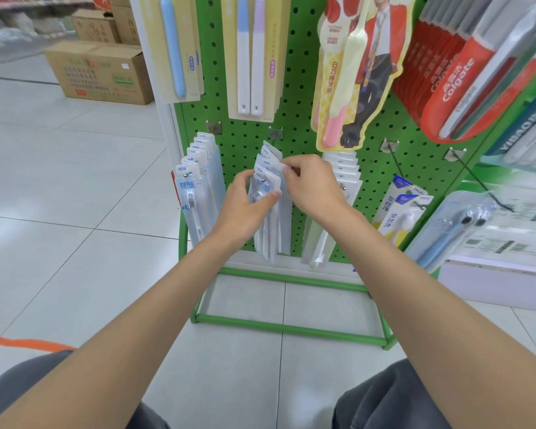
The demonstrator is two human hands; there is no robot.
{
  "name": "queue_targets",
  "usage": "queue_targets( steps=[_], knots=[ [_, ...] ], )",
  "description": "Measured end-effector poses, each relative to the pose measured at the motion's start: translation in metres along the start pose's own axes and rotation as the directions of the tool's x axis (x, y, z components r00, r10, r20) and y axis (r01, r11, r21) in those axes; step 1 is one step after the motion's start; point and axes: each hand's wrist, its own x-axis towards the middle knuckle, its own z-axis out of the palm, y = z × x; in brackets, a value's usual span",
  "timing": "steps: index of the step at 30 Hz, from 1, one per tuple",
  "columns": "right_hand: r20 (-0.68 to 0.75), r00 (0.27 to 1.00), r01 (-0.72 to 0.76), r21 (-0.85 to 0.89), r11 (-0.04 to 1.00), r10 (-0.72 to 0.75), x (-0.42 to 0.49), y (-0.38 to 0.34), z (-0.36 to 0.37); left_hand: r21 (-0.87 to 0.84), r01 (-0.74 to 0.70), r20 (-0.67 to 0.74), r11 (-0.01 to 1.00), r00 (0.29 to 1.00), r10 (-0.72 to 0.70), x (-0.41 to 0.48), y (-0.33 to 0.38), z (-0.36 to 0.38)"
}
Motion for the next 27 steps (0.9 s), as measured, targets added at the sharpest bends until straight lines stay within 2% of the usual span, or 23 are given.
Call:
queue_targets(
  steps=[4, 8, 10, 15, 27],
  knots=[
    [0.045, 0.998, -0.039, 0.060, 0.997, 0.036, 0.007, -0.004, 0.005, -0.011, -0.016, 0.020, 1.000, 1.000, 0.016, 0.003, -0.001, -0.001],
    [-0.025, 0.993, -0.110, 0.208, 0.972, 0.118, 0.014, -0.002, 0.006, -0.008, -0.026, 0.029, 1.000, 0.999, 0.026, 0.006, -0.004, -0.003],
    [-0.039, 0.989, -0.133, 0.203, 0.970, 0.143, 0.018, -0.002, 0.006, -0.009, -0.034, 0.029, 0.999, 0.999, 0.034, 0.008, -0.005, -0.003],
    [0.026, 0.969, -0.246, 0.228, 0.942, 0.247, 0.027, -0.001, 0.006, -0.002, -0.026, 0.042, 1.000, 0.999, 0.026, 0.009, -0.005, -0.003],
    [-0.145, 0.980, -0.138, -0.010, 0.990, 0.135, 0.013, -0.004, 0.012, -0.001, -0.057, 0.028, 0.998, 0.998, 0.057, 0.008, -0.008, 0.001]
  ],
)
